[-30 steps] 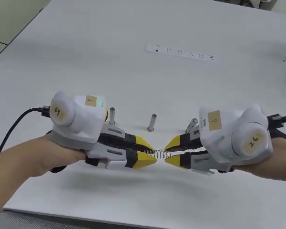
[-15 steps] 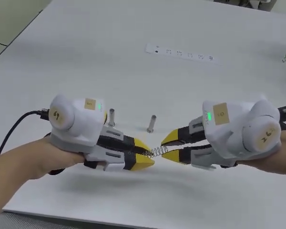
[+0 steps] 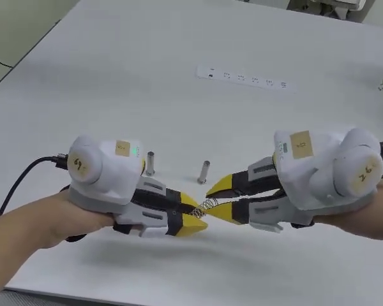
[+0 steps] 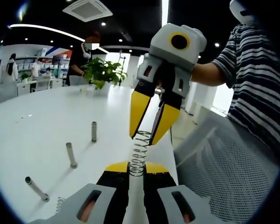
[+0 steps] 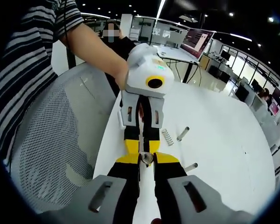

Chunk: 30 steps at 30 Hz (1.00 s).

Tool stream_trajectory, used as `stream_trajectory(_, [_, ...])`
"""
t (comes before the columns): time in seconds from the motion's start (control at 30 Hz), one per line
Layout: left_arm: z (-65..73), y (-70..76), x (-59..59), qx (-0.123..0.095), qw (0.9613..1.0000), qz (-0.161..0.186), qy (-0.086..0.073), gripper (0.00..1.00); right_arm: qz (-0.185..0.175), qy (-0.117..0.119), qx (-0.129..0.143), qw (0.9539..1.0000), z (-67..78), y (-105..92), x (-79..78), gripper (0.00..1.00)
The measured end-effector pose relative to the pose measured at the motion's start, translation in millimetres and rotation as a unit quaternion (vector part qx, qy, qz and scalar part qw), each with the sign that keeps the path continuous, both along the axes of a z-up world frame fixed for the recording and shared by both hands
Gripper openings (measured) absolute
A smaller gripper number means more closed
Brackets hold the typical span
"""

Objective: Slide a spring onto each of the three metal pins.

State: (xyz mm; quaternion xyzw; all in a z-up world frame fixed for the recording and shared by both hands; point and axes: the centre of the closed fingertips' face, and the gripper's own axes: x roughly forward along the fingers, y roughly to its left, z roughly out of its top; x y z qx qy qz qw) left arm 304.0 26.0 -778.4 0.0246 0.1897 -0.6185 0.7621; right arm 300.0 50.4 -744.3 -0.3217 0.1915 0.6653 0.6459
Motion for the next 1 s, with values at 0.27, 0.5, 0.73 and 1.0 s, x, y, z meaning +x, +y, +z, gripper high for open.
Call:
stream_trajectory(0.27, [0.2,-0.8,-0.3,0.004,1.0,0.0,-0.003,0.02,0.001,-0.016,0.015,0.9998,3.9,11.7,-2.0,0.08])
stream_trajectory(0.5, [1.6,0.9,1.4,0.002,1.0,0.005,-0.003,0.02,-0.003,-0.034,0.025,0.9991,6.3,16.3,-1.6,0.08])
stream_trajectory(0.73, [3.1,1.4,-0.7,0.005,1.0,0.005,-0.004,0.03,0.008,-0.053,0.018,0.9984,6.7,19.2,-3.1,0.07])
stream_trajectory(1.0, [7.1,5.5,2.1,-0.001,0.9999,0.017,-0.001,0.03,0.015,-0.061,0.009,0.998,10.4,22.2,0.0,0.07])
